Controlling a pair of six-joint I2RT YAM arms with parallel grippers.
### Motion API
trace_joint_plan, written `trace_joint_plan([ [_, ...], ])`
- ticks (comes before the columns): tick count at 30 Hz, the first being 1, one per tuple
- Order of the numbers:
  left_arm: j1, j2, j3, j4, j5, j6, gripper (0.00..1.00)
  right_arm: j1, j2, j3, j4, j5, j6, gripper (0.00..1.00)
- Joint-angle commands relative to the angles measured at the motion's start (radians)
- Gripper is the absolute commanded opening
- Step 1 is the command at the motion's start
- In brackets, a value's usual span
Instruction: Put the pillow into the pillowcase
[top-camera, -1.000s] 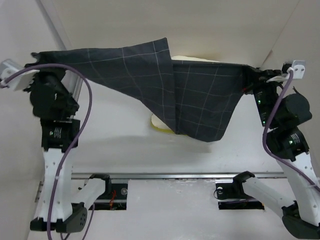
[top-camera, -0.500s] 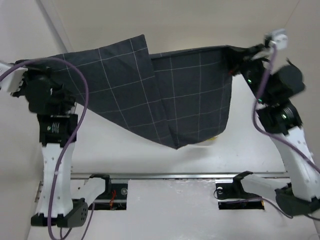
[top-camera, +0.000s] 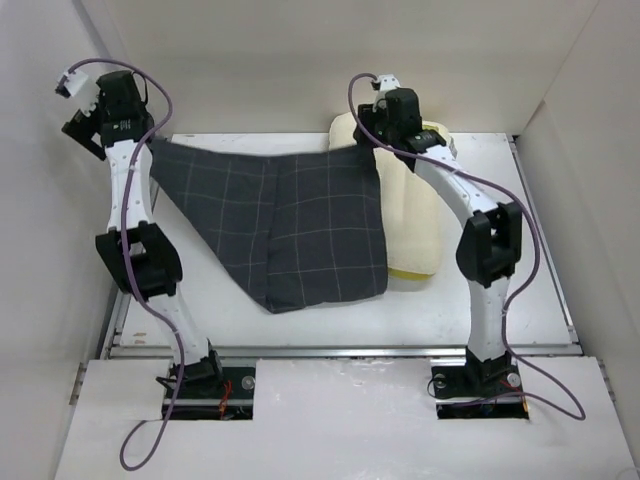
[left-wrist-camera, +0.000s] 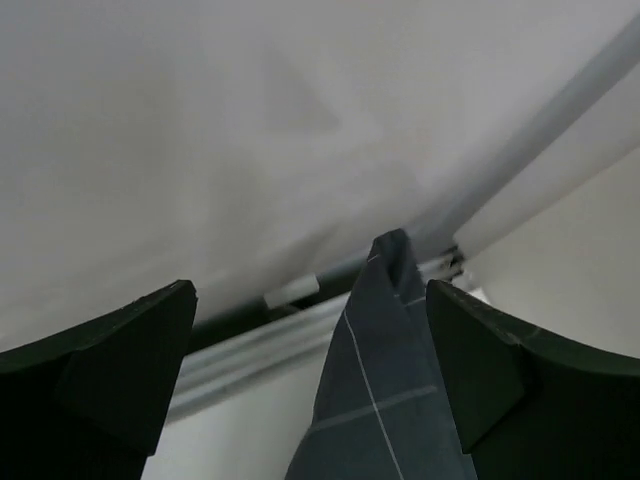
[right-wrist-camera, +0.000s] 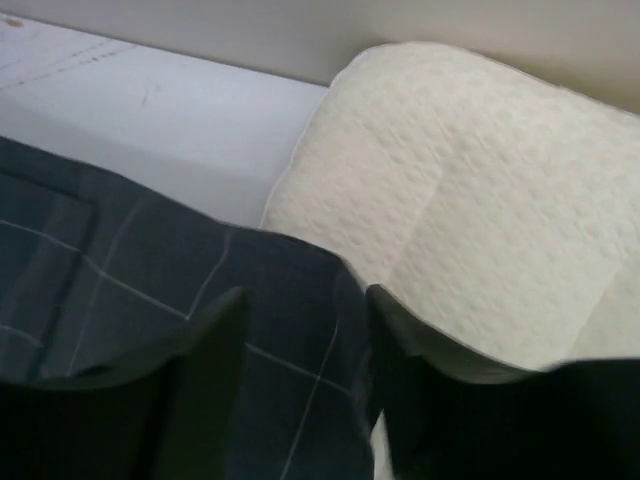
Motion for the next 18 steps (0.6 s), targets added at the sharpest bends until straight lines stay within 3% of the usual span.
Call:
trace_joint_plan([
  [1, -0.018, 0.006, 0.132, -0.160, 0.098, -0.090, 1.00, -0.043, -0.027, 0.149, -0.050, -0.051, -0.004, 0.57],
  [2, -0.029, -0.007, 0.111, -0.126, 0.098, -0.074, 1.00, -0.043, -0.044, 0.124, -0.037, -0.051, -0.004, 0.66],
  [3, -0.047, -0.023, 0.085, -0.099, 0.098, -0.060, 1.00, -0.057, -0.066, 0.042, 0.008, -0.021, -0.004, 0.87],
  [4, -0.062, -0.067, 0.049, -0.065, 0.120, -0.019, 1.00, -0.069, -0.124, -0.003, 0.031, -0.007, -0.004, 1.00],
  [7, -0.147, -0.145, -0.109, 0.068, 0.245, 0.037, 1.00, -0.108, -0.198, -0.130, 0.049, 0.065, 0.007, 1.00],
  [11, -0.323, -0.254, -0.290, 0.155, 0.342, 0.106, 1.00, -0.180, -0.255, -0.218, -0.124, 0.185, 0.155, 1.00],
  [12, -0.410, -0.254, -0.351, 0.164, 0.342, 0.106, 1.00, -0.200, -0.272, -0.248, -0.152, 0.185, 0.184, 1.00],
  [15, -0.539, -0.254, -0.501, 0.175, 0.332, 0.063, 1.00, -0.269, -0.332, -0.478, -0.105, 0.118, 0.266, 1.00],
  [18, -0.566, -0.180, -0.567, 0.164, 0.359, -0.026, 1.00, -0.304, -0.341, -0.633, -0.030, -0.013, 0.266, 1.00],
])
